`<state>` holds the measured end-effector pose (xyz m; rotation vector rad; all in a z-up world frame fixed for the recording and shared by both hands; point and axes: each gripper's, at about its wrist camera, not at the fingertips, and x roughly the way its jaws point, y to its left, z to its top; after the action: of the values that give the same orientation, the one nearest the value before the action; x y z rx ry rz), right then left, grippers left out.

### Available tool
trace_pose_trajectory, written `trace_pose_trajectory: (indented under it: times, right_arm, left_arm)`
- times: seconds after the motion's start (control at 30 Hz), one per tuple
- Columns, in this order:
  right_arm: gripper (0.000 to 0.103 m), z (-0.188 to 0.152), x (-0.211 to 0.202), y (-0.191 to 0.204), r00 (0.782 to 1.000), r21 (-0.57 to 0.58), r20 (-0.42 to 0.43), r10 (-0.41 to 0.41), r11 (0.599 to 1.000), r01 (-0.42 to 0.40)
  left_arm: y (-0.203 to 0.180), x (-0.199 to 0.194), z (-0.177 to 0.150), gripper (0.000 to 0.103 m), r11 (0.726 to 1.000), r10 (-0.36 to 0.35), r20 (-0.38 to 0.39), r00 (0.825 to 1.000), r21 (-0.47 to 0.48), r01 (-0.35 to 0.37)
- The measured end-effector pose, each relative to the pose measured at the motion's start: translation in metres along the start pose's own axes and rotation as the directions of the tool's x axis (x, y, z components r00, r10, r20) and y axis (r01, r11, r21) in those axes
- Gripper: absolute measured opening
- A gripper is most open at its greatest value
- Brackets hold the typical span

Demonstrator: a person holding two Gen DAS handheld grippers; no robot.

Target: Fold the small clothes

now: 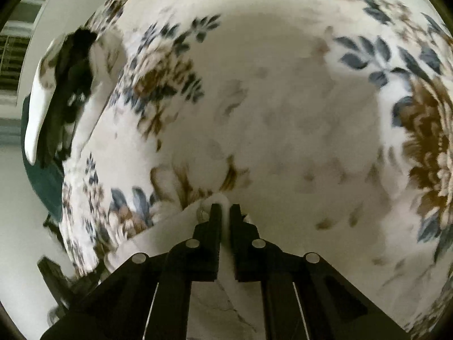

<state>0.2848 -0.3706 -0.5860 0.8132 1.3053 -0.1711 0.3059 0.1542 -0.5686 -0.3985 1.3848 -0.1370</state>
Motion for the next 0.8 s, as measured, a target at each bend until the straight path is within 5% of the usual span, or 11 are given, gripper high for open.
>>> trace_pose_trajectory:
  times: [0.07,0.23,0.3,0.37,0.53,0.6,0.63,0.67,0.73,0.77,0.8]
  right_arm:
    - [0.004,0.006,0.004,-0.005,0.999,0.018,-0.003,-0.032,0.999,0.032]
    - [0.003,0.01,0.001,-0.018,0.998,0.057,-0.062,0.03,0.998,-0.026]
    - [0.015,0.005,-0.009,-0.025,0.993,0.078,-0.082,0.08,0.994,-0.073]
    - [0.039,-0.008,-0.022,-0.035,0.989,0.1,-0.086,0.118,0.989,-0.109]
    - [0.052,-0.048,-0.033,-0.052,0.972,0.152,-0.144,0.187,0.975,-0.165]
    - [0.053,-0.063,-0.023,-0.055,0.958,0.173,-0.186,0.217,0.967,-0.185]
    - [0.053,-0.069,-0.018,-0.056,0.954,0.179,-0.203,0.22,0.966,-0.184]
    - [0.053,-0.076,-0.013,-0.057,0.954,0.182,-0.211,0.212,0.968,-0.175]
    - [0.042,-0.084,-0.011,-0.054,0.964,0.178,-0.188,0.188,0.972,-0.155]
    - [0.022,-0.087,-0.014,-0.052,0.976,0.168,-0.16,0.145,0.979,-0.118]
    - [0.014,-0.089,-0.018,-0.051,0.982,0.161,-0.14,0.125,0.982,-0.102]
  left_arm:
    - [0.015,-0.002,0.002,0.005,0.999,0.044,0.0,0.999,-0.025,-0.044]
    - [0.028,-0.026,-0.007,0.008,0.991,-0.107,-0.023,0.994,-0.079,0.105]
    - [0.029,-0.038,-0.021,0.018,0.981,-0.172,-0.031,0.985,-0.101,0.168]
    - [0.034,-0.046,-0.046,0.046,0.958,-0.239,-0.03,0.97,-0.168,0.231]
    - [0.032,-0.038,-0.083,0.05,0.929,-0.287,-0.063,0.956,-0.26,0.262]
    - [0.028,-0.027,-0.093,0.047,0.928,-0.271,-0.055,0.961,-0.281,0.246]
    - [0.022,-0.025,-0.095,0.033,0.927,-0.265,-0.043,0.963,-0.288,0.242]
    - [0.018,-0.026,-0.098,0.001,0.923,-0.276,-0.024,0.961,-0.287,0.257]
    - [0.009,-0.033,-0.099,0.002,0.934,-0.246,0.001,0.969,-0.266,0.238]
    - [0.005,-0.042,-0.099,0.002,0.94,-0.229,0.033,0.973,-0.254,0.23]
    - [0.002,-0.051,-0.099,0.002,0.94,-0.227,0.056,0.972,-0.248,0.234]
